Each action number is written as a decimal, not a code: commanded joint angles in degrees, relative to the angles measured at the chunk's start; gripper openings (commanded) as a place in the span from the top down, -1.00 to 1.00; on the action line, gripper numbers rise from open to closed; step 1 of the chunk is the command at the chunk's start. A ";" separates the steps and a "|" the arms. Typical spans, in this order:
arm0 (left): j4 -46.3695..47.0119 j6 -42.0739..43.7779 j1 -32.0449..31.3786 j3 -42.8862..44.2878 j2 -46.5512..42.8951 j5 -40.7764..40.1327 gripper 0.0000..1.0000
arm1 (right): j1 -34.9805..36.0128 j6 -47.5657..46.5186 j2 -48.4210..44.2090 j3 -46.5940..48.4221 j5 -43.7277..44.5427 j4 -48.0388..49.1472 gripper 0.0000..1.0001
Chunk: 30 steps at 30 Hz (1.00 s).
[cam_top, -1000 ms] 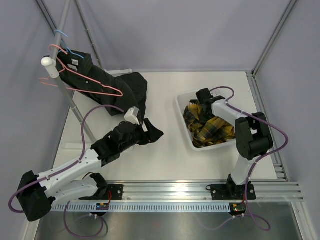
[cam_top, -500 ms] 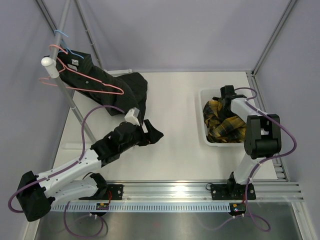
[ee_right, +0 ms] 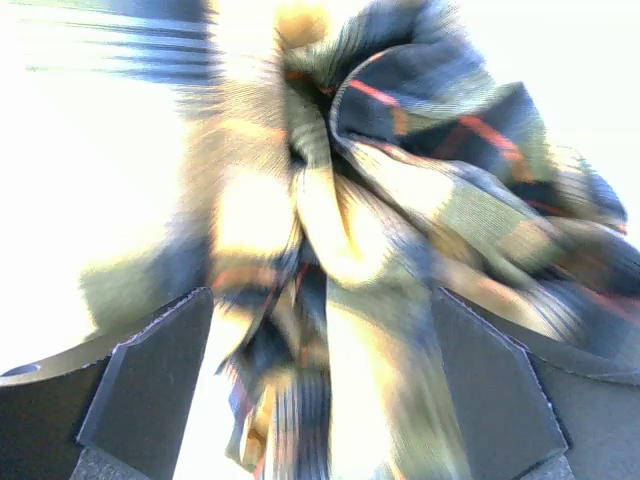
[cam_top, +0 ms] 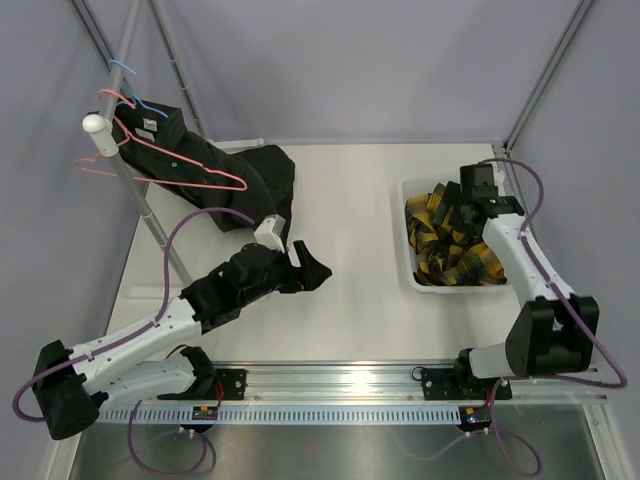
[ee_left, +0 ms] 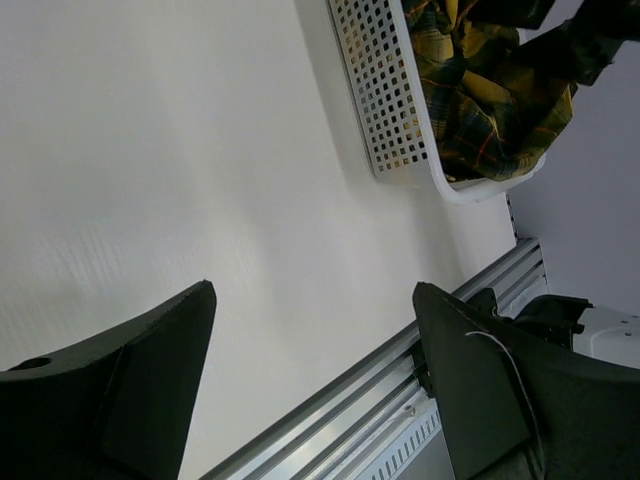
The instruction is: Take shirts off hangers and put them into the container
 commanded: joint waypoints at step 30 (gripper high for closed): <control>-11.01 -9.37 -10.98 -6.44 -6.66 -12.32 -0.70 | 31.78 -25.10 31.43 79.89 -41.63 5.26 -0.76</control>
